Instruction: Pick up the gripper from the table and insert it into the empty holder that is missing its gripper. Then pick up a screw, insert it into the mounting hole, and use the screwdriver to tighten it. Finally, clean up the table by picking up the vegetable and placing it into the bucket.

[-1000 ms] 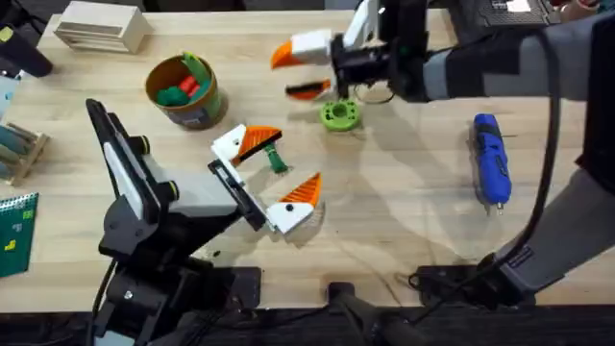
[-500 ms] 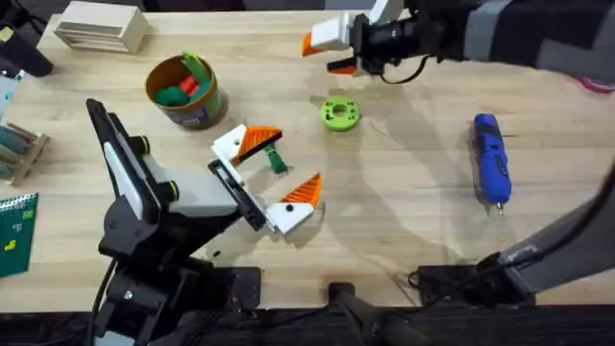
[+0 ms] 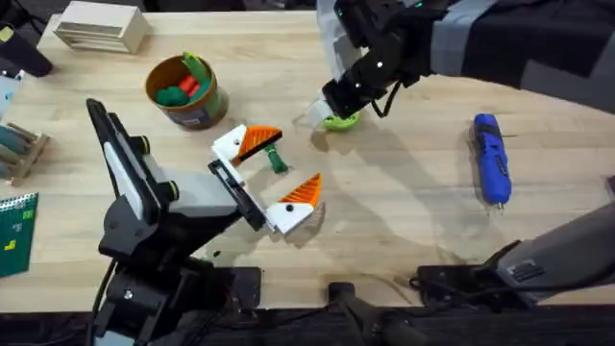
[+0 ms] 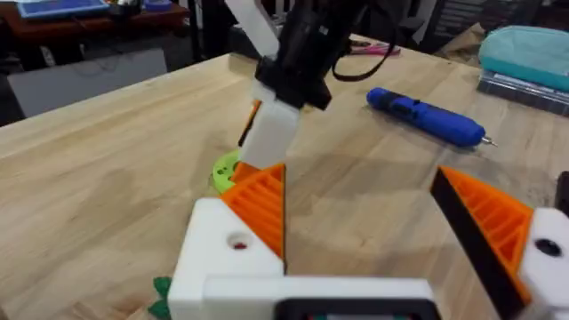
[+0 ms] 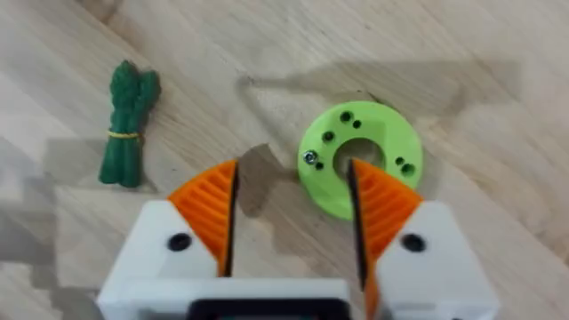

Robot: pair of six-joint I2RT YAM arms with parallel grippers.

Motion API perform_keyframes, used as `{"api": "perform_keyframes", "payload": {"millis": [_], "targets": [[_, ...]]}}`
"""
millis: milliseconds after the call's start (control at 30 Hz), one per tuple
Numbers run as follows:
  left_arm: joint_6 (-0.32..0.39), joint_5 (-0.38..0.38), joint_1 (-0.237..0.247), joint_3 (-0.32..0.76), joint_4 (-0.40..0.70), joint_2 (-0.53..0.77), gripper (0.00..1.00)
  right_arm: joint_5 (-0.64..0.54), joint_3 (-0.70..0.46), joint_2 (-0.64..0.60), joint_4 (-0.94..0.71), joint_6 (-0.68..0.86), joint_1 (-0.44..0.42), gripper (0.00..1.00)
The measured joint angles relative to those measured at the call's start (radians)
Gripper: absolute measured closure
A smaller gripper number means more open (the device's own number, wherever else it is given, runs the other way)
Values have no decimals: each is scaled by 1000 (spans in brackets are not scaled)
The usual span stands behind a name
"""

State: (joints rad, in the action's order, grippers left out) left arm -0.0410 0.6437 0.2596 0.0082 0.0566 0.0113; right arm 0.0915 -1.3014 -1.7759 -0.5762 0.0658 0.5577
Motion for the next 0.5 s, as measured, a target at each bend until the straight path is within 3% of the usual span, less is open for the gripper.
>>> {"api": "perform_keyframes", "payload": {"millis": [100, 500], "targets": [[0, 0, 0, 0, 0, 0, 14, -32, 0, -8, 0, 26, 9, 558], [0, 0, 0, 0, 0, 0, 14, -61, 0, -63, 3, 47, 10, 759]]}}
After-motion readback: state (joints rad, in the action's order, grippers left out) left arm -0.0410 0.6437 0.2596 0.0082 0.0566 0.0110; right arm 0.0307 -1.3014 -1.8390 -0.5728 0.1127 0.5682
